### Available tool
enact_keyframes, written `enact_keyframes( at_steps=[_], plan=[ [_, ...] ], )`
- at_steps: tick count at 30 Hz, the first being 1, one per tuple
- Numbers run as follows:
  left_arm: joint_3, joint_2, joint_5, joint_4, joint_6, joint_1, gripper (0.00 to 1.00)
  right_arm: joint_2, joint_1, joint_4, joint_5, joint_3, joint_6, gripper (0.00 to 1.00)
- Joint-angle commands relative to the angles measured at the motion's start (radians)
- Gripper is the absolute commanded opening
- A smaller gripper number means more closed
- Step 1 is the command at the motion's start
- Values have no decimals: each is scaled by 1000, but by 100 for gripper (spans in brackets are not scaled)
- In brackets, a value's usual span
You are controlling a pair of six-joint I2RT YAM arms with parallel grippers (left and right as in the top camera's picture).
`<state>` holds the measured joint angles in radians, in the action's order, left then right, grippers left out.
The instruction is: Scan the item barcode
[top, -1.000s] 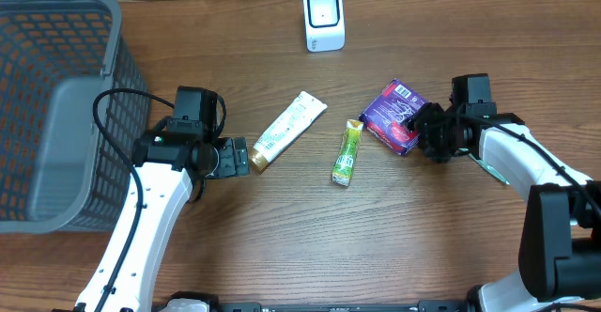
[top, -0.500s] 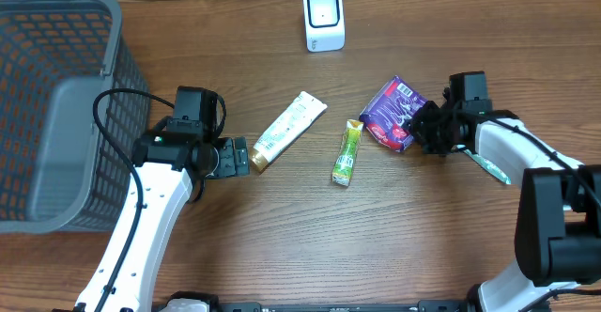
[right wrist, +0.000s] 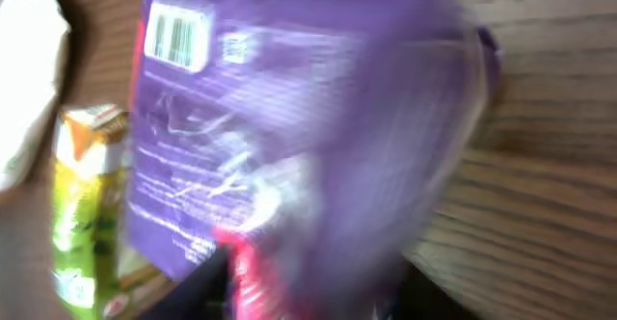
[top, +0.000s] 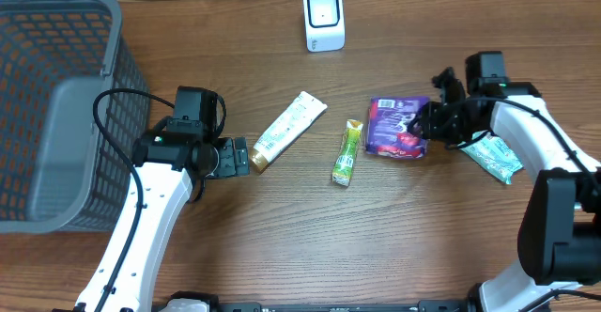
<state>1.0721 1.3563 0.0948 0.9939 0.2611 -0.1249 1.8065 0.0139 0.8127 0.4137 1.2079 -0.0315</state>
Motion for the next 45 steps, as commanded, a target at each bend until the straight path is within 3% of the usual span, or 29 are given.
enact_keyframes(
  at_steps=[1, 7, 12, 21, 23, 27, 30, 33, 41, 45],
  plan=[
    [-4, 5, 9, -4, 16, -6, 100, -16, 5, 1, -69, 16, -43, 65],
    [-4, 5, 9, -4, 16, -6, 100, -14, -58, -68, 31, -34, 90, 68],
    [-4, 5, 9, -4, 16, -6, 99, -14, -121, -219, 278, -193, 206, 67],
    [-4, 5, 9, -4, 16, -6, 100, -13, -119, -423, 313, -357, 329, 67],
    [-4, 5, 9, -4, 16, -6, 100, -13, -119, -472, 313, -383, 364, 63],
    [-4, 5, 9, -4, 16, -6, 100, -13, -119, -516, 314, -398, 380, 30],
    [-4, 5, 9, -4, 16, -6, 100, -14, -121, -510, 343, -390, 380, 19],
    [-4, 5, 9, -4, 16, -6, 100, -33, -121, -444, 393, -344, 360, 13],
    [-4, 5, 9, -4, 16, -6, 100, -178, -120, 50, 388, -21, 149, 10],
    [-4, 5, 9, -4, 16, -6, 100, -235, -102, 145, 369, 102, 126, 10]
  ],
)
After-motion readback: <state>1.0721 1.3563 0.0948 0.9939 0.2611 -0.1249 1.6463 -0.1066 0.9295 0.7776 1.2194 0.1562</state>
